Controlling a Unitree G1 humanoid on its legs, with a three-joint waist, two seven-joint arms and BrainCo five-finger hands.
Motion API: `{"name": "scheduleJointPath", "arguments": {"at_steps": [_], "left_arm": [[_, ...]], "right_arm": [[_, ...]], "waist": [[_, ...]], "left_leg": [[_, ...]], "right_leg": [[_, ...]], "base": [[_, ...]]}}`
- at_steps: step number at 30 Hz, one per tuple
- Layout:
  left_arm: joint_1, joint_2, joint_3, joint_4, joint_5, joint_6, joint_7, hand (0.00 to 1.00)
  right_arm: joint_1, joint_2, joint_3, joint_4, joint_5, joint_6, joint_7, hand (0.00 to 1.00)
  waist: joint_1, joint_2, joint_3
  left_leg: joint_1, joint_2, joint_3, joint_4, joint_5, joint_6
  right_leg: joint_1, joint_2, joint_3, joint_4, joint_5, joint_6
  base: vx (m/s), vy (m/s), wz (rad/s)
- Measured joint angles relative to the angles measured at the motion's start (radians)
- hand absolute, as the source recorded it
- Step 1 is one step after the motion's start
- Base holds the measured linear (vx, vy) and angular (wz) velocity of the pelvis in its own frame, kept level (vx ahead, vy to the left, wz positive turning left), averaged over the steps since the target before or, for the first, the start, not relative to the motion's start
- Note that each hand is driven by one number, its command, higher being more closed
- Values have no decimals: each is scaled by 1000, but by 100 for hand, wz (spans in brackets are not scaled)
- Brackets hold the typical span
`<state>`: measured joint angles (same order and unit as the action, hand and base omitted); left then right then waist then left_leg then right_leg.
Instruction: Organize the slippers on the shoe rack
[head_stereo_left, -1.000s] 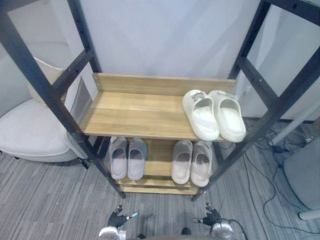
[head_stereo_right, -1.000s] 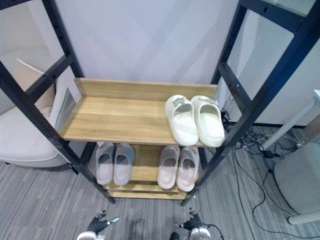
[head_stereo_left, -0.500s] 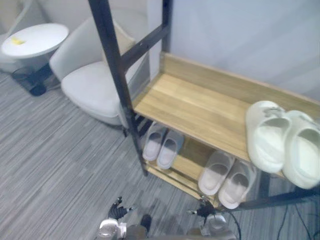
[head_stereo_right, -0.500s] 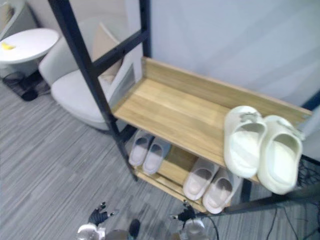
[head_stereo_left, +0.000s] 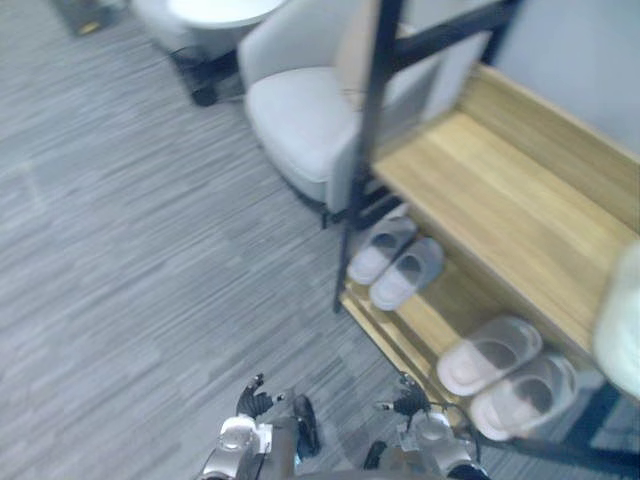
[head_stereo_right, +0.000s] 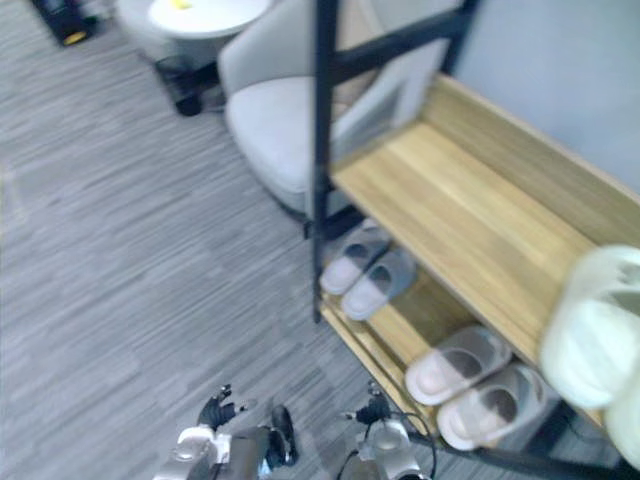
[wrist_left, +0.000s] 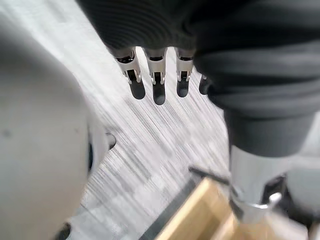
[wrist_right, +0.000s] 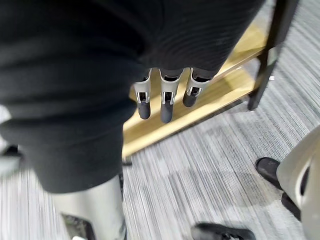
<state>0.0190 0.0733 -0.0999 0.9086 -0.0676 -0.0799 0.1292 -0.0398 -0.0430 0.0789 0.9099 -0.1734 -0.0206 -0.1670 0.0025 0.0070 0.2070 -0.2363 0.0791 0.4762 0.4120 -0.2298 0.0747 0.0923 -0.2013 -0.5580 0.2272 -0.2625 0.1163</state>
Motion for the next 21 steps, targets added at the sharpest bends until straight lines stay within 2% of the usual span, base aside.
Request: {"name": "scheduleJointPath", "arguments": {"at_steps": [1, 3, 5, 6, 7, 8, 10, 12, 13, 15, 17, 18, 19, 21], "left_arm": [[-1, -1, 3, 5, 7, -1, 1, 0], [1, 2, 5, 7, 8, -1, 2, 0], [6, 7, 5, 8, 8, -1, 2, 0], [8, 12, 4, 10, 8, 0, 2, 0], [10, 16, 4, 21, 8, 1, 2, 0], [17, 20, 4, 30, 9, 4, 3, 0], [28, 24, 5, 32, 9, 4, 4, 0], [19, 18, 4, 37, 8, 4, 4, 0], [11, 14, 4, 38, 8, 4, 4, 0], [11, 11, 4, 45, 8, 4, 3, 0], [8, 11, 8, 55, 8, 4, 3, 0], [14, 7, 33, 61, 7, 5, 3, 0], [16, -2, 46, 61, 7, 3, 4, 0], [14, -14, 85, 59, 7, 4, 3, 0]], "right_arm": [[13, 8, 1, 0, 17, 1, 1, 0], [13, 7, 0, 2, 18, 2, 1, 0], [1, 8, 4, 8, 18, 4, 5, 0], [-2, 9, 6, 7, 18, 3, 8, 0], [0, 10, 7, 7, 18, 3, 11, 0], [2, 11, 9, 6, 18, 3, 12, 0], [12, 9, 17, -7, 18, 1, 15, 0], [13, 3, 24, -21, 19, -2, 16, 0], [13, 1, 23, -21, 18, -3, 16, 0], [11, 2, 23, -23, 18, -2, 19, 0], [19, 4, 24, -20, 18, 1, 22, 0], [19, 1, 23, -22, 18, 0, 24, 0], [14, 1, 23, -23, 18, 1, 26, 0], [-5, 1, 23, -26, 18, -1, 27, 0]], "waist": [[0, -17, -5], [1, -17, -5], [5, -19, -4], [6, -21, -1], [1, -20, 0], [-4, -13, 4], [-11, -11, 5], [-19, -11, 8], [-20, -15, 12], [-22, -19, 14], [-23, -33, 7], [-27, -29, 2], [-19, -11, -7], [-18, 9, -1]], "left_leg": [[18, -62, -46, -45, 10, 14], [26, -94, -79, -53, -3, 16], [55, -121, -119, -73, -18, 31], [80, -133, -137, -100, -14, 36], [111, -141, -161, -128, -7, 36], [161, -145, -191, -169, 3, 32], [221, -153, -234, -223, 25, 38], [255, -164, -307, -257, 29, 40], [271, -167, -338, -271, 30, 38], [319, -178, -435, -306, 25, 24], [353, -189, -505, -302, 2, -13], [375, -178, -536, -290, -18, -44], [355, -160, -542, -256, -24, -57], [266, -140, -497, -64, -47, -110]], "right_leg": [[23, -19, -5, -23, 6, 5], [31, -41, -2, 17, 13, 10], [-41, -107, 33, 254, 27, 6], [-97, -128, 82, 388, 34, -30], [-151, -116, 143, 499, 20, -50], [-201, -65, 224, 566, -2, -29], [-262, -11, 251, 546, -33, -33], [-341, 51, 268, 412, -34, -38], [-364, 76, 296, 355, -25, -40], [-392, 129, 364, 192, 50, -52], [-393, 131, 373, 134, 132, -94], [-375, 135, 356, 123, 175, -129], [-355, 139, 336, 103, 173, -134], [-297, 148, 294, 40, 163, -147]], "base": [[63, 167, 107], [75, 154, 77], [116, 162, 55], [132, 144, 43], [165, 116, 58], [237, 110, 70], [241, 57, 68], [284, 20, 99], [344, -13, 129], [454, -71, 132], [474, -134, 129], [516, -142, 114], [517, -133, 102], [487, -120, 59]]}}
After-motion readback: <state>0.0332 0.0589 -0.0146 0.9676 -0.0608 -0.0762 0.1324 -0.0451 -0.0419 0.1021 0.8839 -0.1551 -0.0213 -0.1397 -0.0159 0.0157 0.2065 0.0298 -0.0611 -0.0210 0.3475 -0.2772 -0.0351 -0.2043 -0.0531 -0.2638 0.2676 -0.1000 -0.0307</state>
